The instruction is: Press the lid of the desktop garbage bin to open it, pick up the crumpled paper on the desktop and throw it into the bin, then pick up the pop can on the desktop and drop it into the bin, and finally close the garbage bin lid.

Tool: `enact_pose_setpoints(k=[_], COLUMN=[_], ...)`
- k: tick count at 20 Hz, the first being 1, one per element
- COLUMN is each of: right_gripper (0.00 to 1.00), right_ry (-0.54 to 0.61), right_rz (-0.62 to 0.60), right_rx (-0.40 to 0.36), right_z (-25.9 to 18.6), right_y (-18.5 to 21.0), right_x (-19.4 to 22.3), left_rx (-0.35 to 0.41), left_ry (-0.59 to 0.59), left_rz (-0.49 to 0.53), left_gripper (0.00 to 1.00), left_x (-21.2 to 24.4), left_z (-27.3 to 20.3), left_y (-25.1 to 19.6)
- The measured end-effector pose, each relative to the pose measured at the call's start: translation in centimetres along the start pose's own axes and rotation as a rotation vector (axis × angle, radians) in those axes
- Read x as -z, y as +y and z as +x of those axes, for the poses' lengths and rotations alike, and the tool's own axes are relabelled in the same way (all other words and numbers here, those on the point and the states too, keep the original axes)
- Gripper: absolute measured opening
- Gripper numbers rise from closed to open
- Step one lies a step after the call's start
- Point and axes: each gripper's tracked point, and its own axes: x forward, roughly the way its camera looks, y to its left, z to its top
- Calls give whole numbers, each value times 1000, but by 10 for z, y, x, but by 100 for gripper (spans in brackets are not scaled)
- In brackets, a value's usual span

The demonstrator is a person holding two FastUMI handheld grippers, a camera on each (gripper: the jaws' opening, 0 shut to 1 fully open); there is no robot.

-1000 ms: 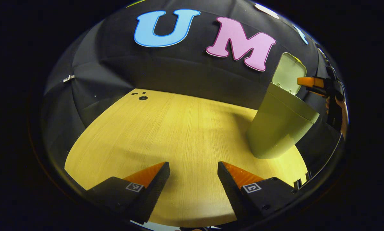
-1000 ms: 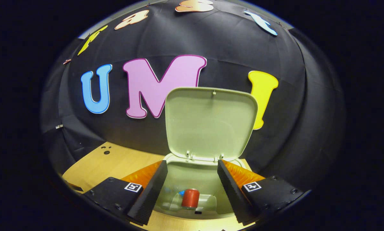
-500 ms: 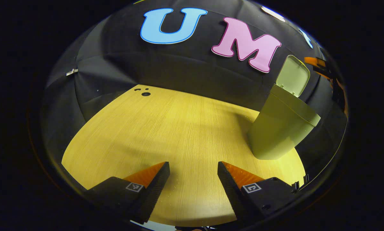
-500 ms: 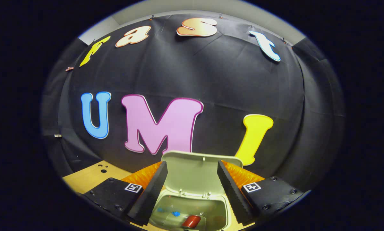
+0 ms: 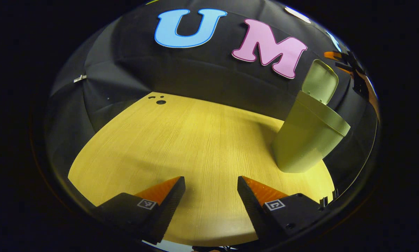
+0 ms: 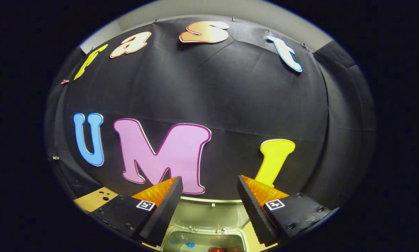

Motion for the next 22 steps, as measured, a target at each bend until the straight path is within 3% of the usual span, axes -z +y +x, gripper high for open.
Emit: enact_pose_setpoints(k=[5, 11, 16, 22], right_gripper=[97, 98, 98, 98], right_ry=[45, 98, 112, 109], right_rz=[75, 45, 27, 89], right_rx=[42, 55, 45, 26], right_z=[22, 24, 6, -30], right_y=[-8, -10, -8, -8], right_x=[17, 37, 39, 52], left_rx=[-33, -42, -20, 14], left_ry=[15, 11, 14, 49], left_rz=[-43, -47, -21, 18], left_gripper=[96, 96, 96, 99], left_x=[11, 9, 8, 19], left_z=[-5, -4, 0, 8], left_y=[15, 21, 15, 6])
